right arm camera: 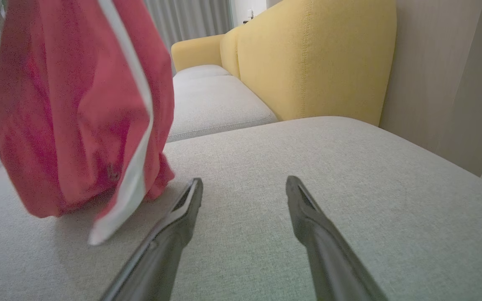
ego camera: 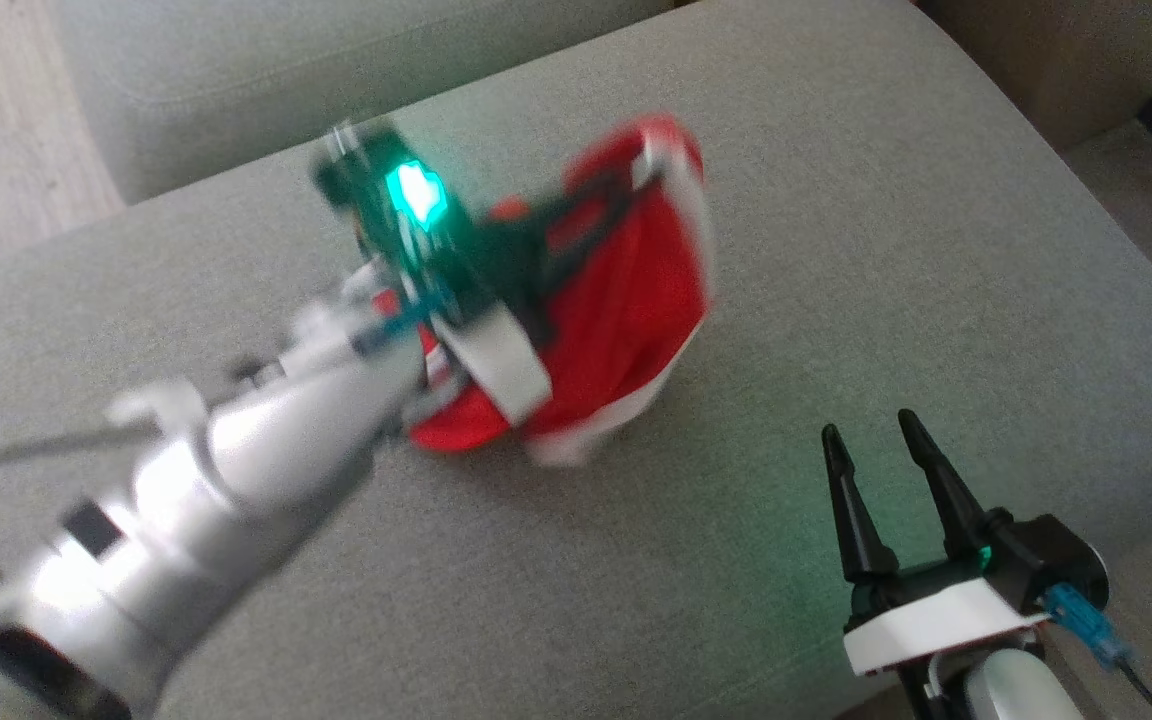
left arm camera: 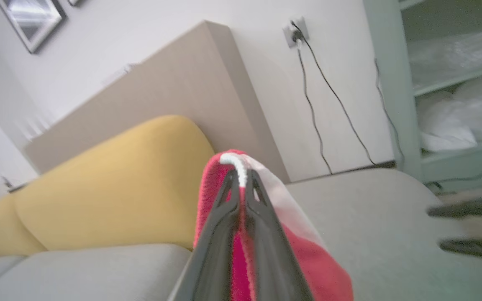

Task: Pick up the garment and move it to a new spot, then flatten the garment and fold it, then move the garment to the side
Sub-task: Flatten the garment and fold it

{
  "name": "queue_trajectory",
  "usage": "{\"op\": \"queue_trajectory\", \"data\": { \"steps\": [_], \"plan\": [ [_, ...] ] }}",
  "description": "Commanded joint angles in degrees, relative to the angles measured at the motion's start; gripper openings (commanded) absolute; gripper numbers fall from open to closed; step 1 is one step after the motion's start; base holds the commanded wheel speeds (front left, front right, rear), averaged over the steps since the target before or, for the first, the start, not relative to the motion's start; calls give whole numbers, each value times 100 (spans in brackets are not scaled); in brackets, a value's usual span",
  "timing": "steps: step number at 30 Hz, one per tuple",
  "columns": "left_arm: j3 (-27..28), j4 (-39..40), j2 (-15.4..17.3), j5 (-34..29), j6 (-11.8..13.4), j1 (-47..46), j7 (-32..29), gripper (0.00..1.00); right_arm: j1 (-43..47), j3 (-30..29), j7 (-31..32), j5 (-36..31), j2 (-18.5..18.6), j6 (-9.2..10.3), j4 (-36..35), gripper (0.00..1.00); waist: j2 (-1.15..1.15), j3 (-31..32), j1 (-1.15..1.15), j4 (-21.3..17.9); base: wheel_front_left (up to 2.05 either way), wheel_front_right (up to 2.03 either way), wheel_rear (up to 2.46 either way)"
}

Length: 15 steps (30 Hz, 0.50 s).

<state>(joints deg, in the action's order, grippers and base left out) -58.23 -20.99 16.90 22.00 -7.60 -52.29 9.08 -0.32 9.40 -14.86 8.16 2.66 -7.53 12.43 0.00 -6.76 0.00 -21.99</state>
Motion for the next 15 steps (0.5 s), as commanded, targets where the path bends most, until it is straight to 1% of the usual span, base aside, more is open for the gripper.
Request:
{"op": "queue_trajectory", "data": {
  "steps": [1, 5, 8, 11, 15],
  "plan": [
    [405, 212, 192, 103, 11, -525, -56, 0, -71, 151, -14, 38, 21, 4, -142, 100, 0, 82, 0, 53, 0, 0, 0],
    [793, 337, 247, 366, 17, -1061, -234, 0, -37, 128, -14, -25, 21, 4, -142, 100, 0, 203, 0, 268, 0, 0, 0],
    [1002, 361, 354, 691, 33, -1009, -389, 0, -24, 103, -14, -79, 21, 4, -152, 100, 0, 260, 0, 480, 0, 0, 0],
    [1061, 389, 505, 1110, 44, -490, -564, 0, 2, 64, -14, -100, 21, 4, -165, 100, 0, 238, 0, 734, 0, 0, 0],
    [1049, 441, 747, 1658, 62, 562, -599, 0, -27, 41, -14, -102, 21, 4, -143, 100, 0, 77, 0, 1044, 0, 0, 0]
  ]
}}
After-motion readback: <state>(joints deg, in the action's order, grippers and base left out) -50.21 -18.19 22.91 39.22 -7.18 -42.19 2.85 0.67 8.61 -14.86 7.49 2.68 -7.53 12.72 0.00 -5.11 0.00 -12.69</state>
